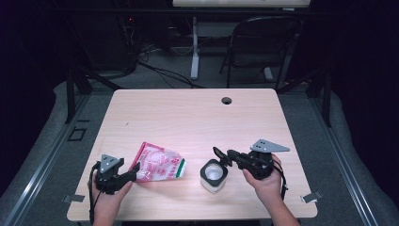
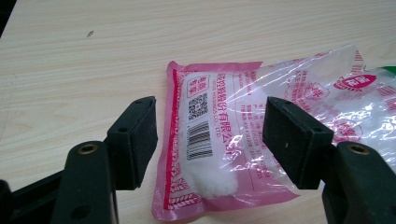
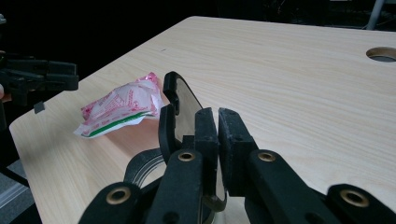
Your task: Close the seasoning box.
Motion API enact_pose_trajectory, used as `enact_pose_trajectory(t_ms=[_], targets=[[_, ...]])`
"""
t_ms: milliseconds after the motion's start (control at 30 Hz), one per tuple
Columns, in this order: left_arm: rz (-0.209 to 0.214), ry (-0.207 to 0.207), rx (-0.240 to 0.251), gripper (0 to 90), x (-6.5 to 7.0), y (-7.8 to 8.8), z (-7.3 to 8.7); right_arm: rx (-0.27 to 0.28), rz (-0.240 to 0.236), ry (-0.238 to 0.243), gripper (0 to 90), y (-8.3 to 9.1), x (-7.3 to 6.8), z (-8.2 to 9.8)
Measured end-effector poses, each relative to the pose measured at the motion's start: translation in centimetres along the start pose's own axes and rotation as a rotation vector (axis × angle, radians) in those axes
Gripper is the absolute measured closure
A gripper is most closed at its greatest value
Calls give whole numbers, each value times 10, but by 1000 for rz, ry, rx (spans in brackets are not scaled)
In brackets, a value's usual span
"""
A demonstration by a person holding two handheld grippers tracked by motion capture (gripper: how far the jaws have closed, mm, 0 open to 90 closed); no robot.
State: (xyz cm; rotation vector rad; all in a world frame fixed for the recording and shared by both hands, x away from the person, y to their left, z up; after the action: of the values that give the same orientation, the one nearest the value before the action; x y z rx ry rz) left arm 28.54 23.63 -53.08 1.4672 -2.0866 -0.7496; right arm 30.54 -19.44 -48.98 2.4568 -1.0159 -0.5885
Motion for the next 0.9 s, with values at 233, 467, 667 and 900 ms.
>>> enact_pose_trajectory(t_ms=[233, 467, 667, 900], targets=[[0, 1, -1, 353, 0, -1, 1, -14, -10, 18, 865, -3, -5, 2], [0, 1, -2, 357, -1, -1, 1, -39, -20, 33, 864, -8, -9, 4], [1, 1, -4, 358, -1, -2, 1, -49, -20, 49, 863, -10, -11, 5], [-5, 3, -11, 358, -3, -2, 1, -42, -18, 36, 859, -8, -9, 5]])
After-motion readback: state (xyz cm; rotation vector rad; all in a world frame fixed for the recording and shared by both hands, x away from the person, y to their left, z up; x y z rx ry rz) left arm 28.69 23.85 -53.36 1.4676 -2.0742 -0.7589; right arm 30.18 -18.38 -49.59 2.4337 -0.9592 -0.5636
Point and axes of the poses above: each handheld gripper's, and its own axes: y roughly backward along the jaws, z roughly out of its underside, x roughly to its right, the point moved 1 cm from there along -y, roughly forward along the jaws, and after that the axes turned 7 degrees about -x, right-handed, at the moved point
